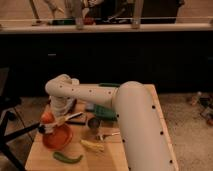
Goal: Place brush in red bowl
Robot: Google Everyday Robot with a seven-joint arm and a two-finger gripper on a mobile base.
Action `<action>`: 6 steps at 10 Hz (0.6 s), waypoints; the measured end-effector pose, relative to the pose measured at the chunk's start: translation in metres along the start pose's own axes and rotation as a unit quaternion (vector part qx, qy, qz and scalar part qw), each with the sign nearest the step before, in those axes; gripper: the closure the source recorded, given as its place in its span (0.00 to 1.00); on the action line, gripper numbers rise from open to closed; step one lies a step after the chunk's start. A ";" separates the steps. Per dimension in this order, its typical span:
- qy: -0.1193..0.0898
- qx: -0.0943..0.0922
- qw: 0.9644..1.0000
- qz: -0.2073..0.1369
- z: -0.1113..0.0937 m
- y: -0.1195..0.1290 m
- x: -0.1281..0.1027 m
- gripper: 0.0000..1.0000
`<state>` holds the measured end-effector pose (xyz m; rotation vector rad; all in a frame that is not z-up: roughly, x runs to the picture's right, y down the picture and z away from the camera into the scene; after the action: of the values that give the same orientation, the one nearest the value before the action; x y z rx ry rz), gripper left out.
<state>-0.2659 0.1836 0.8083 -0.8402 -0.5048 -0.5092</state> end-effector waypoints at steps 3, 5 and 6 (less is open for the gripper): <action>0.006 0.002 1.000 0.004 -0.002 0.004 -0.007 1.00; 0.002 0.004 1.000 0.013 -0.001 0.012 -0.014 1.00; 0.000 0.005 1.000 0.020 0.000 0.014 -0.015 1.00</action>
<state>-0.2695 0.1948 0.7912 -0.8382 -0.4885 -0.4697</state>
